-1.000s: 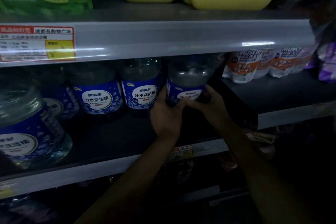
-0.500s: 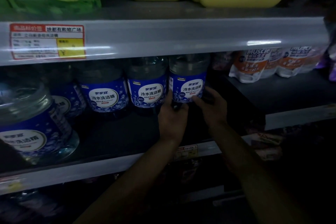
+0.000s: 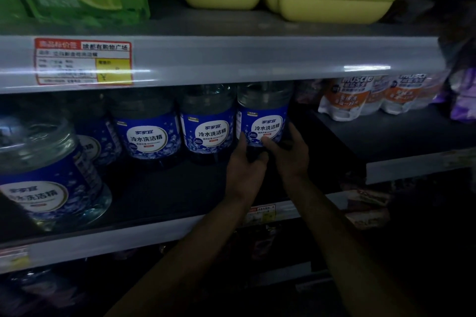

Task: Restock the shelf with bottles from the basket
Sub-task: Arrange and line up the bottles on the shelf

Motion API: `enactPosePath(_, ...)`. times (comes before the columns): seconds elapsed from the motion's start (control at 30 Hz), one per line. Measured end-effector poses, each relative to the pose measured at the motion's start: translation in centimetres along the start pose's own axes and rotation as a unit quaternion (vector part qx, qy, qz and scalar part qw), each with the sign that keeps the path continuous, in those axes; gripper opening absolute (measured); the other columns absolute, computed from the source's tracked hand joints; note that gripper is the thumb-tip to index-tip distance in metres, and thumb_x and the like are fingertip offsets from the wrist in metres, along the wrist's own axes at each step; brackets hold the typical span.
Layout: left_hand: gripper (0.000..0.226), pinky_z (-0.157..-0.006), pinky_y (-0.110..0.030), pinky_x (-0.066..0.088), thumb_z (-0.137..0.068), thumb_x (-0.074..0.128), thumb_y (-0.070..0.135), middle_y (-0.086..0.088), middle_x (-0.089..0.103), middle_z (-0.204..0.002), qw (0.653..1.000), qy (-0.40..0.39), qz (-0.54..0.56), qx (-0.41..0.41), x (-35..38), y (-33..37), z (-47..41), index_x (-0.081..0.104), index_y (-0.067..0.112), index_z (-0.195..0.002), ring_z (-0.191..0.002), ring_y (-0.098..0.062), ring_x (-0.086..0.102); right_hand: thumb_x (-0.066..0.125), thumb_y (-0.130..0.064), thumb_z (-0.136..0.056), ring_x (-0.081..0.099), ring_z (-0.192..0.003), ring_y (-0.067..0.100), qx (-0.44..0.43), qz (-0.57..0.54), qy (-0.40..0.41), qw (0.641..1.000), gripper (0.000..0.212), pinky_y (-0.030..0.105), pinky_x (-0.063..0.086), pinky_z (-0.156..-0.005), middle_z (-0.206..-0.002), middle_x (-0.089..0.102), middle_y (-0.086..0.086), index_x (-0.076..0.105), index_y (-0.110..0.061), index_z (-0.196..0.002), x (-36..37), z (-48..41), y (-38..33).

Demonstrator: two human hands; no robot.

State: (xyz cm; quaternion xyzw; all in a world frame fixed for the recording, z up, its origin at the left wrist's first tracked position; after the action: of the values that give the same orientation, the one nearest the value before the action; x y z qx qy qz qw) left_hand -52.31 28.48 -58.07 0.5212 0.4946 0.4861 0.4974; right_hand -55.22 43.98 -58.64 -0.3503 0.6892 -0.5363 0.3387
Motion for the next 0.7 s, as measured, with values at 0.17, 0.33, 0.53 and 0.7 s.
enactPosePath(0.17,0.068,-0.116,-0.036,0.043,-0.099,0.063,0.017,0.003,0.059,-0.146,1.0,-0.018,-0.016,-0.006,-0.1,-0.5,-0.4,0.036,0.033,-0.159,-0.134,-0.015,0.053,0.087,-0.02,-0.076,0.071,-0.105,0.012,0.014,-0.018,-0.023,0.999,0.053,0.043,0.058,-0.096,-0.113,0.075,-0.005,0.07,-0.019,-0.127,0.1,0.1,0.3)
enactPosePath(0.33,0.071,-0.116,-0.036,0.043,-0.099,0.064,0.019,0.003,0.059,-0.147,1.0,-0.013,-0.023,-0.002,-0.4,-0.7,-0.7,0.031,0.033,-0.162,-0.134,-0.015,0.053,0.091,-0.027,-0.071,0.072,-0.1,0.011,0.022,-0.004,-0.001,1.0,0.054,0.042,0.059,-0.093,-0.108,0.076,-0.005,0.073,-0.023,-0.122,-0.1,0.2,0.2)
enactPosePath(0.53,0.074,-0.11,-0.025,0.042,-0.098,0.063,0.005,0.014,0.052,-0.142,0.998,-0.021,-0.059,0.006,-1.6,-0.1,0.5,0.032,0.03,-0.161,-0.137,-0.012,0.05,0.09,-0.028,-0.069,0.07,-0.107,0.016,0.019,0.057,-0.025,0.998,0.062,0.044,0.057,-0.096,-0.116,0.075,-0.001,0.069,-0.023,-0.127,0.1,0.9,-0.6)
enactPosePath(0.7,0.066,-0.118,-0.029,0.04,-0.096,0.064,0.007,0.006,0.051,-0.152,0.979,0.017,-0.178,0.095,-6.3,1.4,3.3,0.042,0.026,-0.155,-0.14,-0.01,0.046,0.079,-0.014,-0.081,0.065,-0.116,0.02,-0.039,0.153,-0.041,0.987,0.057,0.034,0.051,-0.098,-0.126,0.069,0.002,0.059,-0.02,-0.134,0.3,4.6,-3.2)
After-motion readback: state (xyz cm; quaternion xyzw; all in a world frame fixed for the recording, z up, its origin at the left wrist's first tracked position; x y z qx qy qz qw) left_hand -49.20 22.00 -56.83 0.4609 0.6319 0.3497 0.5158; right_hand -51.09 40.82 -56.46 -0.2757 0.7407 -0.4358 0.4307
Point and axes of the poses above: each hand's wrist, its own z-axis away from the middle knuckle, its own x-axis out of the palm, y = z × x, the point moved 9 cm from there along -z, towards the middle knuckle
